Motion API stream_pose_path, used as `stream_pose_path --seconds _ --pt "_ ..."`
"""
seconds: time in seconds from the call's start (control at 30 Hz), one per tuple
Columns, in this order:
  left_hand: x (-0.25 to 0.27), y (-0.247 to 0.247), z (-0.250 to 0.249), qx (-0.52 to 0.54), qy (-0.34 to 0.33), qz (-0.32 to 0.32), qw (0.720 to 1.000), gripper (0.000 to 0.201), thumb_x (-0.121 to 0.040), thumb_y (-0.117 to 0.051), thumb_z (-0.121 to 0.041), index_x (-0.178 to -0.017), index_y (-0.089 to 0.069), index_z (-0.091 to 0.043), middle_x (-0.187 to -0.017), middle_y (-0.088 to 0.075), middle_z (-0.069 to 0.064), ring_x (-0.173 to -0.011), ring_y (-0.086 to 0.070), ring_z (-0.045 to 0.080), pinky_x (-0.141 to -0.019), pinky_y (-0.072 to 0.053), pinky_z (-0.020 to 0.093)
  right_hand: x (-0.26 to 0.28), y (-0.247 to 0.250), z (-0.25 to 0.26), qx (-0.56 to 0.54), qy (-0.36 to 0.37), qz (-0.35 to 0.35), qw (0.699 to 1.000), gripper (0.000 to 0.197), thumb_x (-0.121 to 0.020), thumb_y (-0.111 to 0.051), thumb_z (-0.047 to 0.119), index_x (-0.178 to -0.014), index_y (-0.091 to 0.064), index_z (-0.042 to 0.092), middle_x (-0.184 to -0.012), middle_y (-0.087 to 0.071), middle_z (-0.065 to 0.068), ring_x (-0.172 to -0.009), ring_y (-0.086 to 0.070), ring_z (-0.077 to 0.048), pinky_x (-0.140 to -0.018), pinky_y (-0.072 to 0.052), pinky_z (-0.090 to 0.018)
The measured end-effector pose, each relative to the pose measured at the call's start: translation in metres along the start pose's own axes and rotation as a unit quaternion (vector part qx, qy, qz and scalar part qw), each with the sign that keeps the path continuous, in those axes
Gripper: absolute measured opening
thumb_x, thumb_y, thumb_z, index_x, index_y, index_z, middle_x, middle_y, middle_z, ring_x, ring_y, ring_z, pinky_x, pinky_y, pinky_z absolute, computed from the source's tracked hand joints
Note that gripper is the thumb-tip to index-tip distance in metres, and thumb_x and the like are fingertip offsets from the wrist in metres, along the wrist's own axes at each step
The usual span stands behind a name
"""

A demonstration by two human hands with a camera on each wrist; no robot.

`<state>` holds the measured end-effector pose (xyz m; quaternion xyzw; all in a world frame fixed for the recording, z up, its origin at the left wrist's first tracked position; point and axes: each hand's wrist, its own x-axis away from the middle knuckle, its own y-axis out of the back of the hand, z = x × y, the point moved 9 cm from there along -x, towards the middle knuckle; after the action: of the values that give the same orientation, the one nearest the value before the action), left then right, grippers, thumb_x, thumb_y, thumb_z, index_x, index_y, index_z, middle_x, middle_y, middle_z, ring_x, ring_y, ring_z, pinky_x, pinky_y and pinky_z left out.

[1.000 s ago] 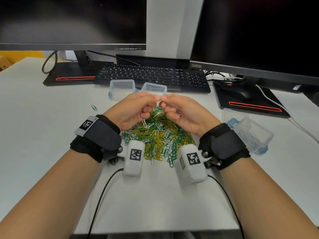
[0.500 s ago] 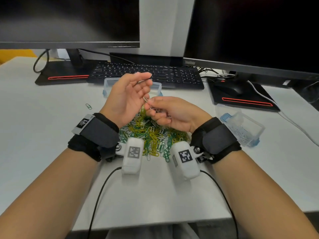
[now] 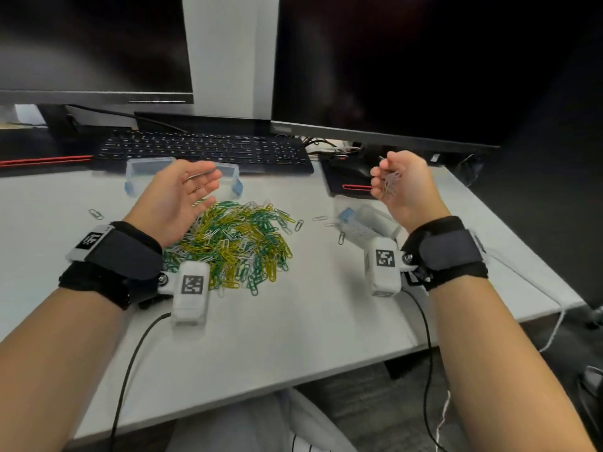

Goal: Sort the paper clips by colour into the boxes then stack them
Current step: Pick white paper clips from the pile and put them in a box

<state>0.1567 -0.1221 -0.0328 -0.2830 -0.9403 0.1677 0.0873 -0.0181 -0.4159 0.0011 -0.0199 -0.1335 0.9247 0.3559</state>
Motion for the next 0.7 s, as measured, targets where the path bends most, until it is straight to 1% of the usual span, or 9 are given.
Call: stream_pose_path --seconds 0.1,0.2,0.33,0.43,0.5,0.57,0.6,0.63,0.7 --pt "0.001 0.001 -0.002 -0.008 0.003 0.002 1.000 0.025 -0.090 -0.051 -0.027 -0.110 -0.061 -0.017 -0.111 -0.064 -0.001 -0.103 -0.059 0.013 -0.096 -0.044 0.029 0.011 0.007 -0.006 0.009 -0.011 -0.018 1.000 0.029 -0.094 -0.047 0.031 -0.070 -0.055 0.016 -0.074 -0.062 -0.002 -0.080 -0.063 -0.020 -0.077 -0.048 -0.031" --pt "0.002 0.002 0.000 -0.021 0.016 0.002 1.000 0.023 -0.090 -0.051 -0.026 -0.108 -0.062 -0.015 -0.109 -0.065 0.000 -0.105 -0.059 0.015 -0.095 -0.045 0.028 0.018 0.006 -0.006 0.023 -0.007 -0.025 0.999 0.028 -0.095 -0.045 0.032 -0.075 -0.057 0.016 -0.076 -0.065 -0.002 -0.091 -0.066 -0.024 -0.088 -0.049 -0.036" --pt "0.004 -0.004 0.003 -0.059 0.030 0.023 0.998 0.026 -0.093 -0.049 -0.026 -0.111 -0.063 -0.014 -0.118 -0.064 0.004 -0.111 -0.057 0.017 -0.102 -0.042 0.033 0.024 -0.007 0.005 0.046 0.031 -0.038 0.998 0.021 -0.096 -0.046 0.024 -0.086 -0.061 0.013 -0.082 -0.067 -0.003 -0.093 -0.067 -0.023 -0.090 -0.051 -0.036" --pt "0.006 -0.013 0.009 -0.106 0.044 0.046 0.992 0.032 -0.093 -0.050 -0.025 -0.120 -0.061 -0.011 -0.124 -0.063 0.002 -0.115 -0.056 0.015 -0.105 -0.039 0.033 0.031 -0.055 0.005 0.184 0.029 0.047 0.981 0.022 -0.097 -0.050 0.012 -0.111 -0.063 0.003 -0.100 -0.068 -0.010 -0.095 -0.066 -0.023 -0.088 -0.056 -0.032" --pt "0.006 -0.019 0.014 -0.135 0.051 0.061 0.988 0.033 -0.093 -0.052 -0.025 -0.123 -0.061 -0.013 -0.125 -0.063 -0.002 -0.119 -0.054 0.012 -0.106 -0.037 0.031 0.032 -0.085 -0.014 0.361 -0.001 0.109 0.926 0.029 -0.097 -0.050 0.009 -0.124 -0.060 0.002 -0.118 -0.064 -0.015 -0.107 -0.063 -0.026 -0.094 -0.053 -0.034" --pt "0.006 -0.021 0.016 -0.168 0.050 0.070 0.982 0.029 -0.093 -0.053 -0.024 -0.120 -0.061 -0.017 -0.126 -0.062 -0.005 -0.122 -0.051 0.011 -0.109 -0.032 0.032 0.029 -0.098 -0.037 0.560 -0.029 0.139 0.816 0.036 -0.098 -0.044 0.010 -0.132 -0.055 0.003 -0.133 -0.055 -0.016 -0.123 -0.053 -0.030 -0.103 -0.044 -0.037" --pt "0.006 -0.021 0.017 -0.182 0.046 0.071 0.980 0.026 -0.093 -0.054 -0.022 -0.118 -0.061 -0.018 -0.127 -0.061 -0.006 -0.123 -0.049 0.010 -0.111 -0.030 0.033 0.028 -0.100 -0.043 0.652 -0.019 0.147 0.744 0.039 -0.098 -0.042 0.010 -0.134 -0.052 0.003 -0.138 -0.052 -0.015 -0.126 -0.050 -0.031 -0.105 -0.041 -0.037" --pt "0.007 -0.020 0.017 -0.195 0.041 0.069 0.977 0.024 -0.092 -0.055 -0.019 -0.115 -0.062 -0.019 -0.126 -0.060 -0.007 -0.123 -0.049 0.009 -0.111 -0.028 0.034 0.030 -0.102 -0.047 0.706 -0.011 0.153 0.691 0.040 -0.097 -0.041 0.010 -0.135 -0.051 0.002 -0.139 -0.051 -0.014 -0.127 -0.048 -0.031 -0.104 -0.041 -0.035" --pt "0.005 -0.019 0.015 -0.223 0.029 0.060 0.972 0.022 -0.090 -0.057 -0.012 -0.107 -0.066 -0.021 -0.122 -0.062 -0.010 -0.122 -0.048 0.008 -0.110 -0.027 0.033 0.034 -0.101 -0.053 0.764 -0.015 0.170 0.623 0.039 -0.096 -0.041 0.006 -0.132 -0.052 0.000 -0.134 -0.054 -0.016 -0.123 -0.052 -0.032 -0.096 -0.042 -0.033"
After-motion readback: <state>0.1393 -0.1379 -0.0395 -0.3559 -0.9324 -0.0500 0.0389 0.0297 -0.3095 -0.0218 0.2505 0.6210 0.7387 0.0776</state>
